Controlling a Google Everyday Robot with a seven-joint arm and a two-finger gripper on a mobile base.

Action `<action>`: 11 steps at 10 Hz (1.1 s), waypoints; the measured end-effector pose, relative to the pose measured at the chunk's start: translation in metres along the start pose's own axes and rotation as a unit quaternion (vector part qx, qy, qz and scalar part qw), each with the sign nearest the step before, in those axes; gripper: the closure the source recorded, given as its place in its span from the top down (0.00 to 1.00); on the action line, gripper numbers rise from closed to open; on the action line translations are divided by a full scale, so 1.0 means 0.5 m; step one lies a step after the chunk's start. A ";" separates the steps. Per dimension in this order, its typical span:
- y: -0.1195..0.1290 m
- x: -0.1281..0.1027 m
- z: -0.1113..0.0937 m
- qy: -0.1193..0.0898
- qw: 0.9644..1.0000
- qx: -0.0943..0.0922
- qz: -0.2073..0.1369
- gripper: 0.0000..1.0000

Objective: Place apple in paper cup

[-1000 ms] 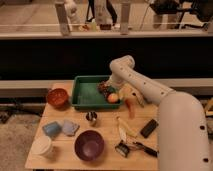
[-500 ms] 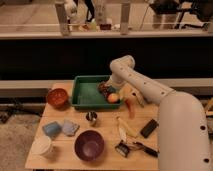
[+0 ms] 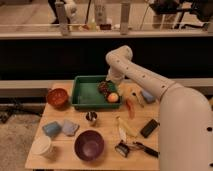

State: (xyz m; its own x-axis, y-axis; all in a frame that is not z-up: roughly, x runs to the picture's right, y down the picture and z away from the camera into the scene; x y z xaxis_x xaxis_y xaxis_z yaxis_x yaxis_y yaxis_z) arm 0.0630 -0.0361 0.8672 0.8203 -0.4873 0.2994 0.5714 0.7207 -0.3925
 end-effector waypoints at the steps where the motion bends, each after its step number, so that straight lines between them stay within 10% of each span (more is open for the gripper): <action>1: -0.005 -0.007 -0.009 -0.001 1.000 -0.003 0.011 0.80; 7: 0.006 -0.011 0.050 -0.057 0.994 0.015 0.097 0.80; 11: 0.008 -0.026 0.079 -0.053 0.992 0.011 0.117 0.80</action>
State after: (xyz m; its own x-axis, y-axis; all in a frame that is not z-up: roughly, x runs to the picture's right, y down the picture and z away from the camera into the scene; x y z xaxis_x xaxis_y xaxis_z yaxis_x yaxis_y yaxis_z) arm 0.0537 -0.0076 0.8962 0.9226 -0.2515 0.2926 0.3638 0.8196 -0.4426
